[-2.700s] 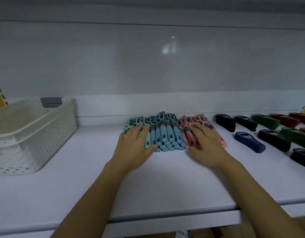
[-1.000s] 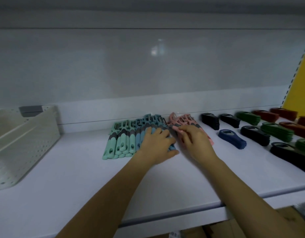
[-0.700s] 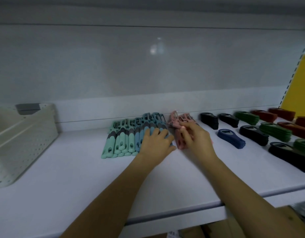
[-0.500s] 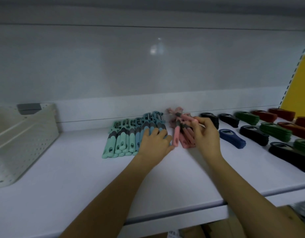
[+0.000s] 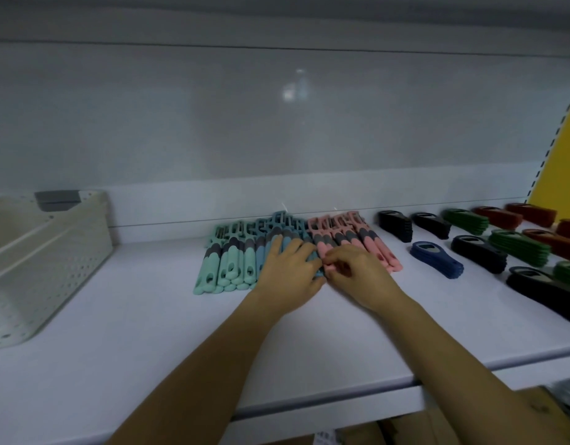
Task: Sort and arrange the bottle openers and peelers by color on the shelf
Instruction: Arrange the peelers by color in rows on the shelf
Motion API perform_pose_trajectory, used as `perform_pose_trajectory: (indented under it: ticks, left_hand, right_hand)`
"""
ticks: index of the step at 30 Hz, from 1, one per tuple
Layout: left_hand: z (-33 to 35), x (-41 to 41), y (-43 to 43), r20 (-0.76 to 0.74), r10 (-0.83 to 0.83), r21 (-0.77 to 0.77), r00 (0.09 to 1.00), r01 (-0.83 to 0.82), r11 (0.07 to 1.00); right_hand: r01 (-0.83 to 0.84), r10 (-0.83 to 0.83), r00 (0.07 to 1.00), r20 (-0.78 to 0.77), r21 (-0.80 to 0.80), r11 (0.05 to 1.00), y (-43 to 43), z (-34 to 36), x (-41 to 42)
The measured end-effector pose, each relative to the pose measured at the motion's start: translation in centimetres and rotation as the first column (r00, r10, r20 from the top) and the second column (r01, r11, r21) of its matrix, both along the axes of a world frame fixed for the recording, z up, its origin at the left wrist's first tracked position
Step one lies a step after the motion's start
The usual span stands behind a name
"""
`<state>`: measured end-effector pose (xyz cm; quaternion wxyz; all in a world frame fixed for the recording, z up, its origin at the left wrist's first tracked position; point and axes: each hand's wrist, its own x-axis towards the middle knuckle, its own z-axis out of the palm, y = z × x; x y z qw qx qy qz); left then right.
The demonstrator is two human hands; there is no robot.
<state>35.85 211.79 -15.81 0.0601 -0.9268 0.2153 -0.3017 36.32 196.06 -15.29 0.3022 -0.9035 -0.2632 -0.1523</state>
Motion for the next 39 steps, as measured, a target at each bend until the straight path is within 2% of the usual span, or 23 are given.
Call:
perform_pose_trajectory:
  ticks: [4, 8, 12, 16, 18, 19, 21, 23, 25, 27, 30, 34, 37, 39]
  left_hand:
    - [-0.3, 0.3, 0.4, 0.091, -0.044, -0.038, 0.995, 0.047, 0.998]
    - [-0.3, 0.3, 0.3, 0.099, -0.049, 0.001, 0.994, 0.049, 0.999]
    - [-0.3, 0.6, -0.4, 0.086, 0.022, 0.045, 0.996, -0.026, 0.999]
    - [-0.3, 0.9, -1.1, 0.065, 0.051, 0.012, 0.997, -0.052, 0.999]
    - [-0.3, 0.9, -1.2, 0.055, 0.054, 0.0, 0.997, -0.054, 0.999]
    - [-0.4, 1.0, -1.2, 0.058, 0.06, 0.002, 0.997, -0.06, 0.998]
    - [-0.5, 1.1, -1.3, 0.064, 0.067, 0.001, 0.996, -0.068, 0.998]
    - [-0.7, 1.2, -1.4, 0.072, 0.054, -0.005, 0.996, -0.054, 0.999]
    - [-0.8, 1.2, -1.6, 0.076, 0.032, 0.012, 0.997, -0.033, 0.999]
    - [-0.9, 1.2, -1.7, 0.049, 0.026, 0.031, 0.998, -0.027, 0.999]
    - [-1.1, 1.0, -1.6, 0.007, 0.01, 0.031, 1.0, -0.01, 0.999]
    - [-0.4, 0.5, -1.1, 0.009, -0.043, -0.033, 0.999, 0.044, 0.998]
    - [0.0, -0.1, 0.0, -0.002, 0.061, -0.082, 0.998, -0.061, 0.995]
    - [0.0, -0.5, 0.4, -0.061, 0.103, -0.096, 0.993, -0.109, 0.989]
  right_hand:
    - [0.056, -0.049, 0.996, 0.072, -0.099, 0.993, -0.1, -0.5, 0.5]
    - [0.109, -0.099, 0.992, 0.081, -0.142, 0.984, -0.4, -1.2, 1.4]
    - [0.124, -0.109, 0.99, 0.085, -0.194, 0.973, -0.5, -1.6, 1.7]
    - [0.144, -0.14, 0.989, 0.039, -0.13, 0.981, -0.4, -0.7, 1.1]
    - [0.279, -0.274, 0.957, 0.101, -0.044, 0.959, -0.7, -0.4, 1.2]
    - [0.394, -0.391, 0.918, 0.073, -0.035, 0.919, -1.0, -0.1, 1.1]
    - [0.569, -0.577, 0.808, -0.114, -0.101, 0.816, -1.8, -0.1, 1.1]
    - [0.54, -0.556, 0.79, -0.259, -0.137, 0.831, -2.0, -0.2, 1.3]
    - [0.504, -0.503, 0.81, -0.302, -0.081, 0.86, -1.9, -0.4, 1.4]
    - [0.504, -0.496, 0.812, -0.308, -0.059, 0.862, -1.9, -0.4, 1.4]
    - [0.529, -0.538, 0.795, -0.278, -0.114, 0.841, -1.8, -0.4, 1.2]
    - [0.456, -0.481, 0.852, -0.206, -0.16, 0.875, -1.2, -0.3, 0.9]
    - [0.383, -0.443, 0.869, -0.222, -0.264, 0.885, -1.0, -0.6, 0.9]
    - [0.358, -0.444, 0.87, -0.214, -0.345, 0.868, -0.9, -0.7, 0.9]
